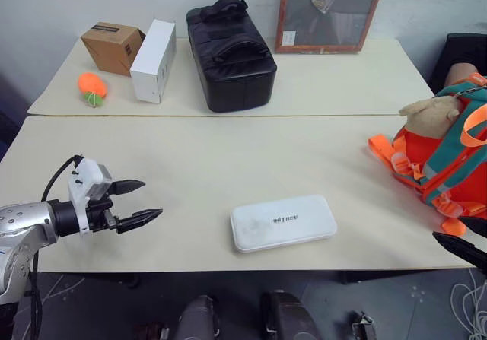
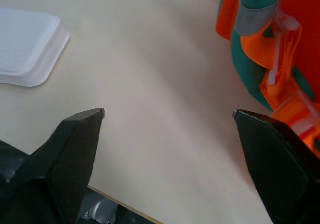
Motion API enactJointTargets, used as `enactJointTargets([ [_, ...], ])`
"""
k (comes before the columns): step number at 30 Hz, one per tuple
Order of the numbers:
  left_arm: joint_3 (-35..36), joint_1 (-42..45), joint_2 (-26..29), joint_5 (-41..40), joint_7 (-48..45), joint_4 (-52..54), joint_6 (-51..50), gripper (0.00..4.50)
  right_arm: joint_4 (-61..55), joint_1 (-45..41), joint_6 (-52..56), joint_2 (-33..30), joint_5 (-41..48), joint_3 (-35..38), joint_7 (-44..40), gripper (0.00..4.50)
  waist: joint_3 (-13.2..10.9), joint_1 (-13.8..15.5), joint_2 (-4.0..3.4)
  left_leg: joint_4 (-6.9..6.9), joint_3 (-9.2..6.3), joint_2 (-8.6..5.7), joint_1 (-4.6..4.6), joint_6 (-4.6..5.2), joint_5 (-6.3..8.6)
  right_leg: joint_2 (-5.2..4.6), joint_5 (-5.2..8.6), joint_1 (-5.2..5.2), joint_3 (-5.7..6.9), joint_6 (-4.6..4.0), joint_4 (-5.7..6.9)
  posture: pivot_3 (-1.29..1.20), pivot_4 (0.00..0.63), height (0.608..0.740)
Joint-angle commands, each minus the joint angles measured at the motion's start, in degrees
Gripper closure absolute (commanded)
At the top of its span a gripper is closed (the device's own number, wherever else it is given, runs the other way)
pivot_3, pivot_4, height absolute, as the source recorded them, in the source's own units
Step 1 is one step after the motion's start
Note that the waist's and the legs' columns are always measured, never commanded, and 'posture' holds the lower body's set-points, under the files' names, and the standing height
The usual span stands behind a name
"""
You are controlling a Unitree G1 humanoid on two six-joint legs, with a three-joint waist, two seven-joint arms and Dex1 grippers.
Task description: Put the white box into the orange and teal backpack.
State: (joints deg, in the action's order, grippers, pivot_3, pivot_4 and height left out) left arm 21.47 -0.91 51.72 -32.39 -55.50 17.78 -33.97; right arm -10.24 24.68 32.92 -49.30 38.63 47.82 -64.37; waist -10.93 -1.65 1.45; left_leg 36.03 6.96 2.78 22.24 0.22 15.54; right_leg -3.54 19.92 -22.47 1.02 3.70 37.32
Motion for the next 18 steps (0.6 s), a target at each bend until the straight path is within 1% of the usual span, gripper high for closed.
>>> enactJointTargets([
  [1, -3.50, -2.71, 0.18, -0.88, -3.26, 5.67, 1.21, 1.19, -7.92, 0.76, 3.19, -1.36, 5.11, -1.38, -3.11, 1.62, 0.01, -0.04, -0.03, -0.01, 0.00, 0.00, -0.01, 0.00, 0.00, 0.00, 0.00, 0.00, 0.00, 0.00, 0.01, 0.00, 0.150, 0.740],
  [2, -5.06, -2.62, -0.18, -0.36, -3.52, 5.86, 1.80, 1.52, -9.65, 0.00, 3.89, -1.52, 5.83, -2.83, -2.87, 1.99, 0.02, -0.07, -0.03, -0.02, 0.00, 0.00, -0.02, 0.00, 0.00, 0.00, 0.00, 0.02, 0.00, 0.00, 0.01, 0.00, 0.150, 0.740],
  [5, -9.19, -0.59, -1.53, 0.37, -3.09, 5.64, 2.28, 2.36, -12.59, -2.78, 4.69, -2.22, 6.15, -7.65, -1.99, 2.90, 0.02, 0.01, -0.03, 0.07, 0.00, 0.00, -0.04, 0.02, -0.05, 0.01, 0.00, 0.03, -0.01, 0.00, 0.07, 0.00, 0.150, 0.740],
  [8, -16.52, 3.84, -3.45, 3.23, -3.21, 4.81, 3.58, 3.30, -12.91, -8.87, 3.44, -3.32, 3.16, -16.68, -0.94, 3.95, 0.03, 0.08, -0.01, 0.12, -0.01, -0.03, -0.06, 0.06, -0.12, 0.00, -0.02, 0.06, -0.02, 0.00, 0.10, 0.00, 0.150, 0.740],
  [10, -20.31, 6.41, -4.77, 4.87, -3.71, 3.47, 4.39, 3.90, -10.72, -13.08, 2.27, -3.72, 0.78, -21.49, -0.82, 4.50, 0.03, 0.17, -0.01, 0.13, -0.02, -0.07, -0.06, 0.07, -0.14, -0.01, -0.04, 0.08, -0.02, -0.01, 0.09, 0.00, 0.150, 0.740],
  [12, -23.74, 8.88, -6.10, 6.00, -4.28, 2.18, 4.66, 4.49, -7.36, -17.46, 0.62, -3.74, -1.96, -25.84, -0.70, 4.50, 0.03, 0.18, 0.00, 0.11, -0.02, -0.08, 0.00, 0.07, -0.14, -0.01, -0.06, 0.02, -0.02, 0.02, 0.09, 0.00, 0.150, 0.740],
  [15, -28.64, 12.83, -8.25, 8.66, -4.58, -0.47, 5.20, 4.49, -1.71, -23.61, -3.18, -3.54, -7.36, -32.19, -0.72, 4.50, 0.03, 0.13, 0.00, 0.16, 0.00, -0.08, 0.07, 0.03, -0.12, 0.03, -0.06, -0.04, -0.02, 0.03, 0.09, 0.00, 0.150, 0.740],
  [18, -32.11, 16.12, -10.71, 10.84, -4.16, -3.39, 5.39, 4.49, 3.01, -28.34, -5.64, -2.79, -11.00, -36.42, -0.44, 4.50, 0.03, 0.13, -0.01, 0.23, 0.01, -0.07, 0.08, -0.02, -0.15, 0.07, -0.06, -0.04, -0.02, 0.04, 0.11, 0.00, 0.150, 0.740],
])
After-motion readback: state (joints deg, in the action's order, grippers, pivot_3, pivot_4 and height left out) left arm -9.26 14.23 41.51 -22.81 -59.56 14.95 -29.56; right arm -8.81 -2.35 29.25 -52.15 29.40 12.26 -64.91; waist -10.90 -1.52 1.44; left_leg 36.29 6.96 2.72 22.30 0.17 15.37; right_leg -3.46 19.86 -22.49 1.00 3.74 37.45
